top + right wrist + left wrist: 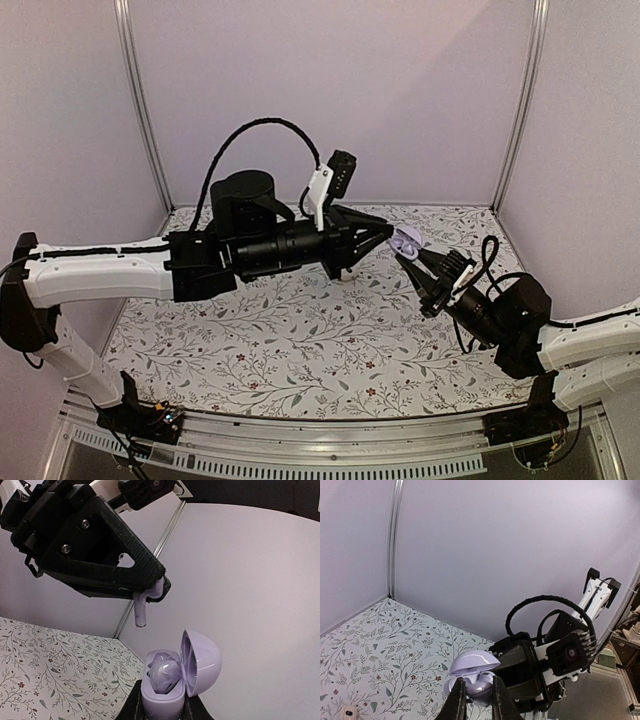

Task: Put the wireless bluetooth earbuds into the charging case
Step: Insert the left earbud into the left side groove of the charging case.

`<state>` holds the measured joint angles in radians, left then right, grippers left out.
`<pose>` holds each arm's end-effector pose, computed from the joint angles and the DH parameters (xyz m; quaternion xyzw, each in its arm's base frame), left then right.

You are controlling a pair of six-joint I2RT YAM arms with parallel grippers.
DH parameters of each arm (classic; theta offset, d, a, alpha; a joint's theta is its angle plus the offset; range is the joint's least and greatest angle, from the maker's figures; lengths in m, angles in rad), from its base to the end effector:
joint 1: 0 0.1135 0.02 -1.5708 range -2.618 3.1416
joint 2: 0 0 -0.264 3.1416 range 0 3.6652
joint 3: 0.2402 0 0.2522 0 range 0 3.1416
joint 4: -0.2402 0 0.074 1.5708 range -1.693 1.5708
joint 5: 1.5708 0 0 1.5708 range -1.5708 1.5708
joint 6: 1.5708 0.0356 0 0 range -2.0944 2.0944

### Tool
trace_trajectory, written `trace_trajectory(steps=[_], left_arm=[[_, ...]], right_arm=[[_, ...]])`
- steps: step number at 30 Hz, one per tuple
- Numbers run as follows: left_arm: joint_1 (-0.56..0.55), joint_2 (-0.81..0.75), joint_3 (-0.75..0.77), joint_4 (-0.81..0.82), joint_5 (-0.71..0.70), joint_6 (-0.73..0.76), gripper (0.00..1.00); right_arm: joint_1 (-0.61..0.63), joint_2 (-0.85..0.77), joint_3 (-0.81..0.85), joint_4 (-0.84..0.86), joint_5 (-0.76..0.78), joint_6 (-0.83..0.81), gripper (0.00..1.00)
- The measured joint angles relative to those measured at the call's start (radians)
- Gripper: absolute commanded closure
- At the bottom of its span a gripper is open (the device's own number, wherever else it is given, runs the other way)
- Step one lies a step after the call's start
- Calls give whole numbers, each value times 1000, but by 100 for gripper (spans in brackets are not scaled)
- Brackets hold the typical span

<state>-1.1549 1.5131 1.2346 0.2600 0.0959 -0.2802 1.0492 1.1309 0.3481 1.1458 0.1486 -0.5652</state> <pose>0.1448 -0.3364 0.3654 0.3323 0.6315 -0.4859 0.5047 0.1170 0.1930 0.2609 -0.3668 0.4357 0.1558 0.8070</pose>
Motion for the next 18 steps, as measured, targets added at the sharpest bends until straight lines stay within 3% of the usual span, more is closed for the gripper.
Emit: trace_trajectory(steps=[18], left_arm=[[-2, 53, 42, -11, -7, 11, 94]], right_arm=[[5, 6, 0, -1, 23, 0, 100]])
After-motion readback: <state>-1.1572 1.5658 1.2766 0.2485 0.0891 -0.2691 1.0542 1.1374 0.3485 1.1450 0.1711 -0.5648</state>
